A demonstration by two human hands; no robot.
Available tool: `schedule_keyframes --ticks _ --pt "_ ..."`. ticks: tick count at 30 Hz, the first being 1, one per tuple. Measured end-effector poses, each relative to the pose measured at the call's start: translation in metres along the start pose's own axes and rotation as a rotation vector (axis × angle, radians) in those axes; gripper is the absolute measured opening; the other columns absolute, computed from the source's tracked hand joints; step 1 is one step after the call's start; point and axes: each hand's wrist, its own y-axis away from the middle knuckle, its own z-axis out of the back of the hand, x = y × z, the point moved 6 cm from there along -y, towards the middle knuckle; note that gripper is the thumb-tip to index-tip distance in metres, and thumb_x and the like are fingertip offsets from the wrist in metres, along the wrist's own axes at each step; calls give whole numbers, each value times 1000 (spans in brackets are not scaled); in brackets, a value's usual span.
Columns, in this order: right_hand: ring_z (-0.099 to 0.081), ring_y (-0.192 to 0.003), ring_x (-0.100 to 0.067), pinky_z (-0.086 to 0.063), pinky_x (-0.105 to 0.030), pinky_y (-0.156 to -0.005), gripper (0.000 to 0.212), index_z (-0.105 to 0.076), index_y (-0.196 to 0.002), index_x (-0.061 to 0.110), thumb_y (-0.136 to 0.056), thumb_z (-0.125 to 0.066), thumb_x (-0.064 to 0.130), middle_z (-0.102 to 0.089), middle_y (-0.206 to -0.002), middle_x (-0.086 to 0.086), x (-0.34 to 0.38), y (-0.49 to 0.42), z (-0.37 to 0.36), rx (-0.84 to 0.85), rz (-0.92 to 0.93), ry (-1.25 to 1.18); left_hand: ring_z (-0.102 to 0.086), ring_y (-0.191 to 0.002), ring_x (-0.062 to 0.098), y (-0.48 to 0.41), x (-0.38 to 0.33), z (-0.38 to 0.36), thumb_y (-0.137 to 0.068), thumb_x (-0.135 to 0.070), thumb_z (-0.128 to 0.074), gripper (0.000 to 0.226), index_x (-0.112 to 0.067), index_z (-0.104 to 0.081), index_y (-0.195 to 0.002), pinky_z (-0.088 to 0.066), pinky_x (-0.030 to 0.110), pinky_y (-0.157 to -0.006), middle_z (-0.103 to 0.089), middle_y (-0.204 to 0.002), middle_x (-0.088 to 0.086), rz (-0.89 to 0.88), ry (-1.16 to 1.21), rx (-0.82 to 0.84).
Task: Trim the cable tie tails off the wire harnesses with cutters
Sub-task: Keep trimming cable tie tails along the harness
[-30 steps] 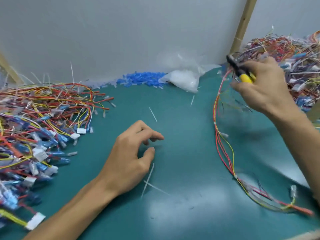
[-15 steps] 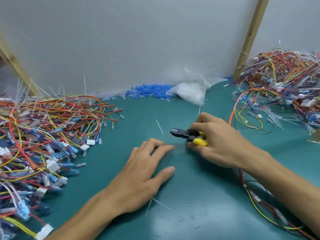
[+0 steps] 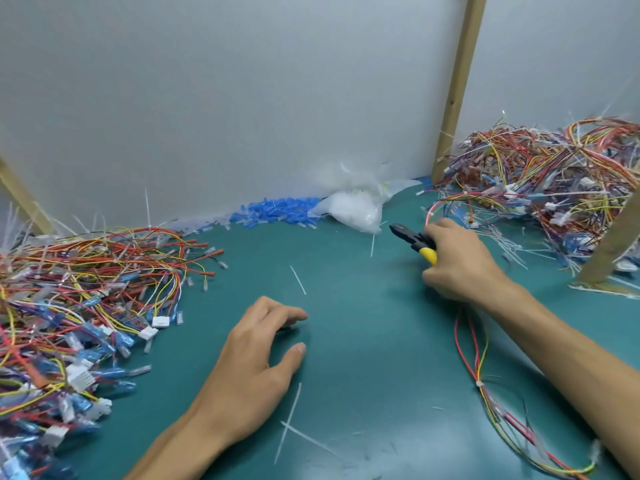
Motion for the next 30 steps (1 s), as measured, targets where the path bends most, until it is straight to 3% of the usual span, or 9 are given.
schedule_keyframes --ticks 2,5,11,17,20,23,26,28,30 --pt "-40 -90 -30 -36 -41 -73 21 -51 -95 16 -83 -68 12 -55 -113 -4 16 3 0 -37 145 23 -59 -113 3 0 0 0 -91 -8 -74 32 -27 -69 -115 -43 17 -99 -59 -111 -16 -3 1 -2" --pt "-35 -95 -23 -48 -47 -78 24 -52 -103 20 -86 -68 17 -55 -121 7 31 6 -5 -89 282 86 -59 -113 3 0 0 1 -91 -8 -74 32 -29 -68 -114 -43 17 -99 -58 -111 -18 -12 -3 4" --pt "-33 -96 -24 -42 -45 -83 17 -47 -93 18 -90 -62 12 -52 -116 -2 14 -4 -18 36 169 51 -58 -113 3 0 0 -2 -91 -10 -73 28 -26 -69 -114 -42 17 -99 -56 -110 -18 -30 -32 13" --pt "-30 -99 -25 -29 -38 -85 10 -58 -102 10 -93 -59 7 -46 -125 -11 5 -3 -3 -113 138 -44 -58 -112 4 1 -3 1 -91 -10 -71 27 -23 -69 -114 -44 22 -101 -56 -110 -14 -27 -36 3" --pt "-32 -94 -27 -30 -39 -81 12 -62 -99 13 -90 -61 5 -48 -110 -13 6 -2 6 -204 113 -42 -58 -111 5 0 -5 2 -91 -9 -70 26 -20 -69 -115 -44 25 -102 -56 -110 -10 -15 -26 -2" --pt "-40 -85 -32 -32 -40 -69 7 -65 -90 8 -85 -69 4 -49 -80 -11 6 -7 -1 -106 68 -7 -58 -110 6 0 -6 3 -91 -9 -69 26 -18 -69 -115 -44 25 -102 -56 -110 -6 -8 -18 -6" --pt "-47 -83 -35 -41 -42 -68 13 -62 -85 9 -80 -74 3 -58 -81 -14 2 -8 -10 -22 19 -26 -58 -110 7 1 -5 3 -91 -9 -68 26 -18 -69 -115 -45 26 -102 -56 -111 -6 -6 -4 -4" --pt "-51 -78 -37 -44 -43 -67 16 -61 -83 10 -79 -71 -2 -62 -81 -15 4 -7 -2 -139 56 -143 -58 -111 6 0 -2 2 -92 -9 -69 25 -19 -69 -115 -45 25 -102 -56 -110 -8 -13 0 -5" --pt "-52 -72 -23 -42 -38 -65 16 -58 -83 16 -84 -65 0 -60 -76 -3 14 1 15 -307 171 -343 -59 -109 6 -1 1 0 -92 -9 -69 25 -20 -70 -114 -46 24 -100 -57 -109 -10 -23 5 -7"
